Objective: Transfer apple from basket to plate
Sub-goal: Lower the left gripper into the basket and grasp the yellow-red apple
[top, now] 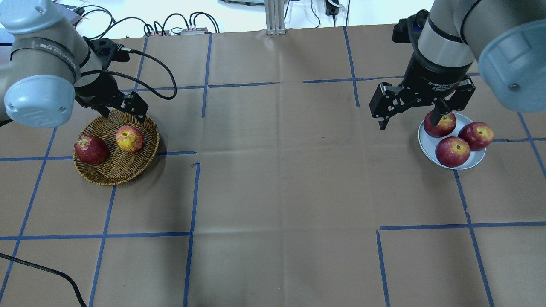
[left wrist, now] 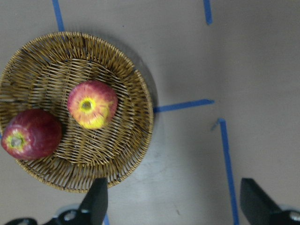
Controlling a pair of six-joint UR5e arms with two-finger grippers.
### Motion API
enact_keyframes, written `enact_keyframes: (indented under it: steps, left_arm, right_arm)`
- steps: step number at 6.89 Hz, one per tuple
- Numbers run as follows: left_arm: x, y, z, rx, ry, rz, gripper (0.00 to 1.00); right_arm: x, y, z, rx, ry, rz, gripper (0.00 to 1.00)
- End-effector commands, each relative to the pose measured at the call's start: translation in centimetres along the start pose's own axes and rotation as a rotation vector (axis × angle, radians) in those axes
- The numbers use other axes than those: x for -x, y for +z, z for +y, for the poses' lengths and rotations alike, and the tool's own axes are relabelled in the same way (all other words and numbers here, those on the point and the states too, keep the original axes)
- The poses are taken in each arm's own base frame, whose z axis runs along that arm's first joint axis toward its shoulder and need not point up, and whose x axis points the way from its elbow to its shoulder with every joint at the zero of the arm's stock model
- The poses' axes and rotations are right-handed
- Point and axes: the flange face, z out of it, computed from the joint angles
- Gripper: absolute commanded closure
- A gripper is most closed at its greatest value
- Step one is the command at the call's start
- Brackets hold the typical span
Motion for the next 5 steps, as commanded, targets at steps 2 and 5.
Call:
enact_keyframes:
  steps: [2,5]
  left_arm:
    - [6.8,8.3,-1.5,0.03,0.143,0.049,0.01]
    - [5.9,11.6,-2.5,-0.02,0.237,0.126,0.01]
  right_arm:
    - [0.0,0.1,-0.1,0.001,0.0,0.0,0.0]
    - [0.0,0.2,0.0,0.003,0.0,0.0,0.0]
